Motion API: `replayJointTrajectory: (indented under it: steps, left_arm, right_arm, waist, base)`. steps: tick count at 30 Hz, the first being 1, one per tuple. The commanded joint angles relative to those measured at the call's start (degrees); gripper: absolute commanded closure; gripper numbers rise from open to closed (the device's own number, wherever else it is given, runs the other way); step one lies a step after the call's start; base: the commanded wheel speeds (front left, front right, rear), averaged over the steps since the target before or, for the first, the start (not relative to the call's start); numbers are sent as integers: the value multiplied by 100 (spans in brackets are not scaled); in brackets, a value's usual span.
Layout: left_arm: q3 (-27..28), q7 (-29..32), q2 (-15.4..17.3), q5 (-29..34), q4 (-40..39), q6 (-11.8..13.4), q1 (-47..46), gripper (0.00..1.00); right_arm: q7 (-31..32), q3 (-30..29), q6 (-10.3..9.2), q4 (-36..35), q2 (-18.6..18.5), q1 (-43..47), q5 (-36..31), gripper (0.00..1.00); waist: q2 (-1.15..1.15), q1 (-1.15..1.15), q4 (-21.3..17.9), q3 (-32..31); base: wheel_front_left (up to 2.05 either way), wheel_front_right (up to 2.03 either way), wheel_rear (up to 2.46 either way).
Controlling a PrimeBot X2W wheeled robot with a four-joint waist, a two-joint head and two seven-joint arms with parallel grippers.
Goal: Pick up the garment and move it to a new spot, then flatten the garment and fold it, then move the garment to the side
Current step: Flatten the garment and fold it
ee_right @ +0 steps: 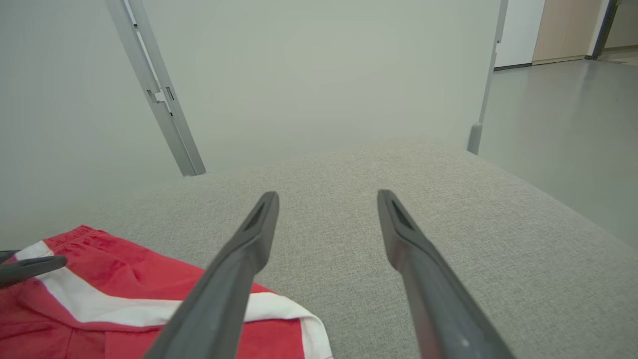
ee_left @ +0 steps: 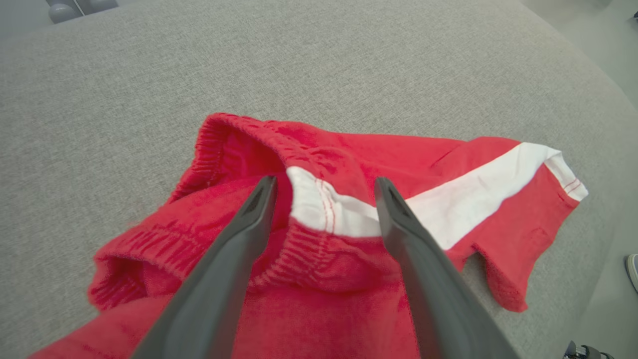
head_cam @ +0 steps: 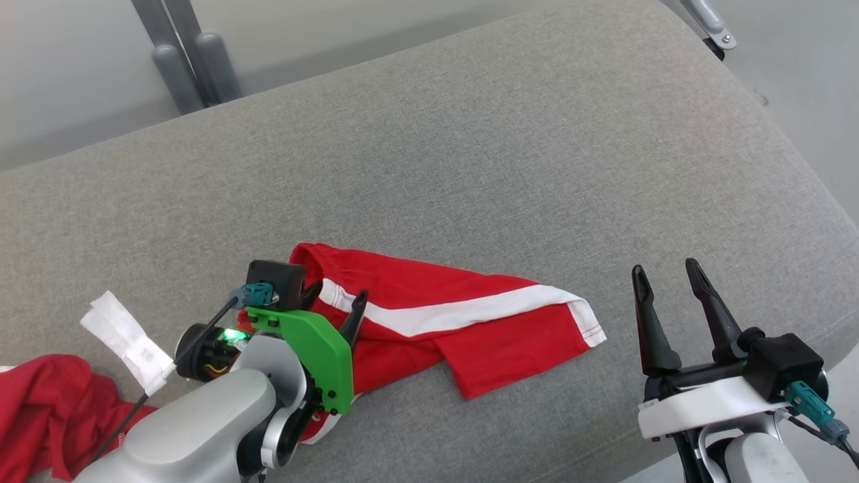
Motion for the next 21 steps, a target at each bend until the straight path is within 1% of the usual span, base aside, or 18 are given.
replayJointTrajectory:
  steps: [1,3,6,9,11,14,16,19,21]
  left_arm:
    - [1,25,-38,-32,90,-114,-90,100]
    - [3,-23,-109,12,122,-226,-140,100]
    - [112,-273,-175,100,-47,-224,-194,100]
    - [212,-556,-166,196,-630,-69,-103,100]
    - [199,-676,-122,208,-1212,71,125,100]
    - [169,-779,36,-3,-2088,262,647,100]
    - [163,-862,172,-220,-2441,347,1072,100]
    - [146,-944,302,-545,-2570,177,1618,100]
    - [128,-954,254,-780,-2432,15,1915,100]
  right_arm:
    - [-17,-15,1,-6,-22,29,-27,0]
    - [-17,-47,1,3,-26,71,-29,0]
    - [-17,-131,1,9,-37,148,-33,0]
    - [-17,-240,1,-9,-52,261,-40,0]
    - [-17,-309,1,-33,-65,357,-51,0]
    - [-17,-389,1,-54,-81,448,-71,0]
    - [-17,-418,1,-64,-91,464,-64,0]
    - [-17,-421,1,-68,-119,453,-60,0]
    - [-17,-386,1,-60,-155,415,-73,0]
  waist:
    - [0,-1,-35,27]
    - [0,-1,-36,33]
    - [0,-1,30,-15]
    - [0,-1,166,-72]
    - [0,-1,283,-111]
    - [0,-1,473,-130]
    - [0,-1,589,-118]
    - [0,-1,768,-86]
    - [0,-1,875,-55]
  base:
    - [0,0,0]
    - [0,0,0]
    - [0,0,0]
    - [0,0,0]
    - [0,0,0]
    - [0,0,0]
    - [0,0,0]
    - [0,0,0]
    - [0,0,0]
